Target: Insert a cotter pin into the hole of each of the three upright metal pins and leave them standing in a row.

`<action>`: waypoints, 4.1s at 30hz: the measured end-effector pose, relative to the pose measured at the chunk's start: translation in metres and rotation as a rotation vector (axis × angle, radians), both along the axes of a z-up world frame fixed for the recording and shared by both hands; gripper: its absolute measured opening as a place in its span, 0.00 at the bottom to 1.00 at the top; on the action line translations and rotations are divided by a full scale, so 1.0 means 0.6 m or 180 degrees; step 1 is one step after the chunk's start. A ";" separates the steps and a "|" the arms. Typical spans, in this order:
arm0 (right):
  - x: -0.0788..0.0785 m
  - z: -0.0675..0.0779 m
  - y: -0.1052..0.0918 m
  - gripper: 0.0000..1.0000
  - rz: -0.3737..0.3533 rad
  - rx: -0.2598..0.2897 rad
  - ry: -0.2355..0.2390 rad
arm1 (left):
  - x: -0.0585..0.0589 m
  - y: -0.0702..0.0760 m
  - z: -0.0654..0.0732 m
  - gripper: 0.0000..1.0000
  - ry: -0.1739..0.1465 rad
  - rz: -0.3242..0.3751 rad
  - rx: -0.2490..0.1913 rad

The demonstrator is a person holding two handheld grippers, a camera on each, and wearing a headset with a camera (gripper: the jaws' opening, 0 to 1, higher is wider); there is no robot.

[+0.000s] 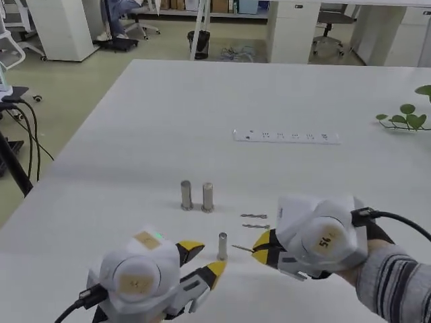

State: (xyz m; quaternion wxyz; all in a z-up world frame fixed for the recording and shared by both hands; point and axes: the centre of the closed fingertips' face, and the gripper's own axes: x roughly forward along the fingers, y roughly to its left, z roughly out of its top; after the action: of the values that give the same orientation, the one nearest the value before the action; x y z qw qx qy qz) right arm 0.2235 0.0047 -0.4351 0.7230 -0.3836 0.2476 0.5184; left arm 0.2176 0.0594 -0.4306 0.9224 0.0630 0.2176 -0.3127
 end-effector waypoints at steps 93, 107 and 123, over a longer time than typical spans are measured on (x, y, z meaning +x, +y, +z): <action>0.056 0.007 0.039 0.17 -0.0778 0.0700 0.0304 | 0.073 -0.032 -0.079 0.05 0.0234 0.0382 0.0231; 0.048 0.015 -0.015 0.40 -0.1381 0.1368 0.0603 | 0.100 0.004 -0.049 0.05 0.0131 0.0354 0.0215; 0.038 -0.002 -0.047 0.43 -0.1683 0.1445 0.0760 | 0.143 0.074 -0.050 0.05 0.0156 0.0440 0.0366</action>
State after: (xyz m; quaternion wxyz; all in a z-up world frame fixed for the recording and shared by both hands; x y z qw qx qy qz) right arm 0.2461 -0.0237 -0.4366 0.8648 -0.0729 0.2994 0.3965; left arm 0.3032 0.1040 -0.4603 0.9311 0.0930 0.2615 -0.2368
